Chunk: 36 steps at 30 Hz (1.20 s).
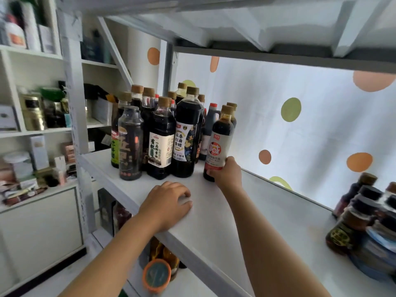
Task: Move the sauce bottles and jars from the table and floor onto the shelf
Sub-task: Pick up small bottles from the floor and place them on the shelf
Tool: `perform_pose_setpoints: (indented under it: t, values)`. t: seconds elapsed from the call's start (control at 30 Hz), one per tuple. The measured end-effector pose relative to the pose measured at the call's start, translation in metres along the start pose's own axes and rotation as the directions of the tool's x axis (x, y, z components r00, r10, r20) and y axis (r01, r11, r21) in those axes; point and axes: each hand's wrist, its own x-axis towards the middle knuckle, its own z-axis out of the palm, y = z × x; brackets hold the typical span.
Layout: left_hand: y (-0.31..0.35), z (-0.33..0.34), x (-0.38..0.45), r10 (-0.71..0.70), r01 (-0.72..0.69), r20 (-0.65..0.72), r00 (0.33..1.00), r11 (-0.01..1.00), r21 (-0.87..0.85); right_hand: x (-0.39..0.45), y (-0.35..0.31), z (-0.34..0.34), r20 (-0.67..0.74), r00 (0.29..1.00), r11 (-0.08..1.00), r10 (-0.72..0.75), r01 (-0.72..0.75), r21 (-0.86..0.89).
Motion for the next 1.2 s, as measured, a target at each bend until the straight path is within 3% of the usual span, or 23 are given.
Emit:
perform_pose_setpoints:
  t: [0.2, 0.47, 0.7, 1.03, 1.13, 1.2]
  values:
    - [0.001, 0.0, 0.001, 0.0, 0.0, -0.016, 1.0, 1.0, -0.004, 0.02, -0.006, 0.028, -0.061, 0.998, 0.999, -0.035, 0.035, 0.012]
    - [-0.002, 0.002, 0.002, 0.015, -0.015, -0.006, 1.0, 1.0, 0.002, 0.036, -0.008, 0.047, -0.062, 0.998, 0.994, -0.023, 0.016, -0.104]
    - [-0.001, 0.0, 0.001, 0.008, -0.008, 0.004, 1.0, 1.0, 0.003, 0.032, 0.003, 0.057, -0.097, 0.995, 0.998, -0.023, 0.017, -0.065]
    - [0.0, -0.004, 0.0, -0.009, 0.009, 0.019, 1.0, 1.0, -0.004, -0.006, 0.012, 0.032, 0.069, 0.997, 0.994, 0.027, -0.034, 0.103]
    - [0.0, -0.007, -0.002, 0.005, -0.005, -0.008, 1.0, 1.0, -0.026, -0.038, 0.009, 0.016, 0.132, 0.991, 1.0, 0.014, -0.011, -0.018]
    - [0.0, -0.01, -0.005, -0.002, 0.001, -0.026, 1.0, 0.998, -0.056, -0.063, 0.003, 0.013, 0.207, 0.978, 0.966, -0.026, 0.078, -0.246]
